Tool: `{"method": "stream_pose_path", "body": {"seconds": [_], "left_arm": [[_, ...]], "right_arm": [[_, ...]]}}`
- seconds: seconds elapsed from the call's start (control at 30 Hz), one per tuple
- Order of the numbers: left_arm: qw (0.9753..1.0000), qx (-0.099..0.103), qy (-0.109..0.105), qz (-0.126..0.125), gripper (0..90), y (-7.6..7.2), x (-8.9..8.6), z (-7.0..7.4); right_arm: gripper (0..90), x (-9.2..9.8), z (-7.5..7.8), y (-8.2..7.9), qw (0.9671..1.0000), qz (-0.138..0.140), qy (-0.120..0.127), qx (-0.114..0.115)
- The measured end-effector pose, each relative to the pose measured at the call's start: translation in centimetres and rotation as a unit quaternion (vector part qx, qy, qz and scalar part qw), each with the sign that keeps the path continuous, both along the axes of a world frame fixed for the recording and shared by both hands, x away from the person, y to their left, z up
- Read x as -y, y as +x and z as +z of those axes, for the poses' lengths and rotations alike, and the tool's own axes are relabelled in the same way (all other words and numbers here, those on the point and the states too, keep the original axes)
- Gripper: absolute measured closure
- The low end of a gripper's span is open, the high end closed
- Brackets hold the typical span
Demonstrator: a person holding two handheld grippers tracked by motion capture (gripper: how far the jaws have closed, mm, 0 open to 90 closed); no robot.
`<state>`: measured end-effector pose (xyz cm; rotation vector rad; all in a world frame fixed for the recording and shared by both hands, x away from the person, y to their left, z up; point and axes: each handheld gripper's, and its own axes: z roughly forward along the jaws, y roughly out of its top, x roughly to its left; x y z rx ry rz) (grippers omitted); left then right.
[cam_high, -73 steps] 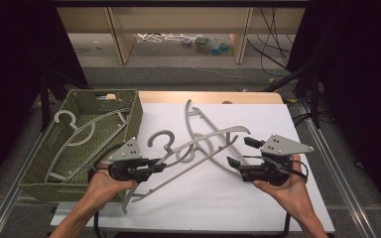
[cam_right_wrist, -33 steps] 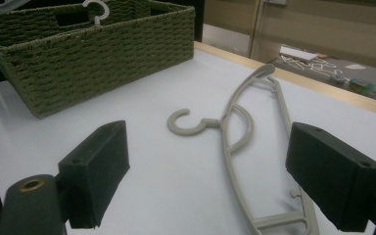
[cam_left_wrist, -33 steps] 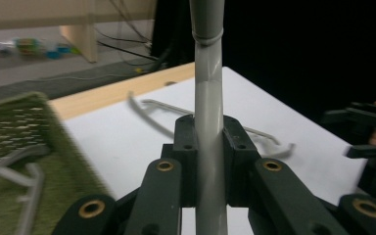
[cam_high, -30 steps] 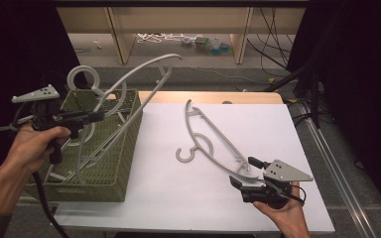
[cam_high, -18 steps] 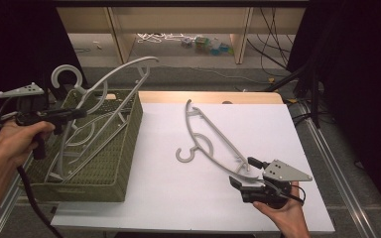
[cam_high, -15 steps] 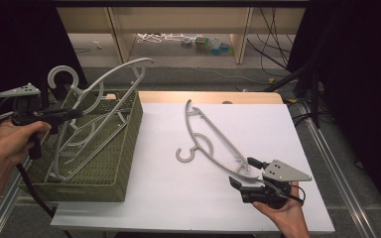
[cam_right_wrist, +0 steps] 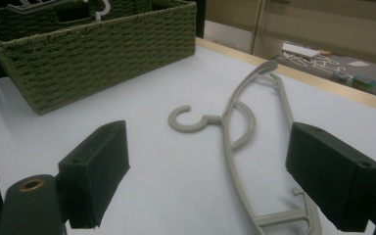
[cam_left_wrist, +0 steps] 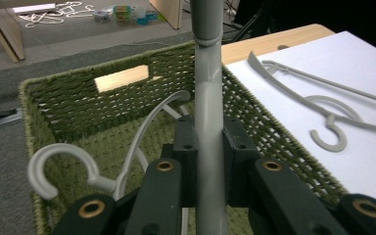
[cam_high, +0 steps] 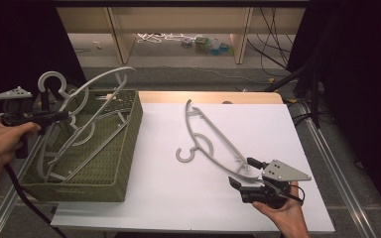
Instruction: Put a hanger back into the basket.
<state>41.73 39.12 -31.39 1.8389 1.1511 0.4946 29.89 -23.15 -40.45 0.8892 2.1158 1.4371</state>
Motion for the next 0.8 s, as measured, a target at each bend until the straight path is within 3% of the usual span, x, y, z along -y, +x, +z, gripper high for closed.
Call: {"method": "stream_pose_path", "body": {"seconds": [0.27, 0.4, 0.5, 0.57, 0.77, 0.8], "left_arm": [[0.9991, -0.017, 0.039, 0.007, 79.2, 0.4, -0.9, -1.9], [0.9988, -0.024, 0.04, 0.011, 79.2, 0.5, -1.4, -2.8], [0.9989, -0.031, 0.036, 0.002, 79.2, 0.3, -1.5, -3.4], [0.9982, -0.039, 0.046, -0.004, 79.2, 0.2, -1.6, -3.7], [0.9972, -0.055, 0.049, -0.008, 79.1, 0.2, -1.5, -4.5], [0.9969, -0.059, 0.052, -0.008, 79.1, 0.3, -1.4, -4.7]], "right_arm": [[17.0, 0.0, 0.0, 0.1, 1.0, -0.001, -0.002, 0.009], [17.0, 0.2, 0.1, 0.0, 0.9999, 0.0, -0.011, -0.002], [17.0, 0.1, -0.1, 0.1, 1.0, 0.001, -0.005, 0.004], [17.0, 0.0, -0.1, 0.2, 1.0, 0.001, -0.004, 0.005], [17.0, 0.0, -0.2, 0.2, 1.0, 0.002, -0.003, 0.006], [17.0, -0.1, -0.1, 0.1, 1.0, 0.004, -0.004, -0.005]]}}
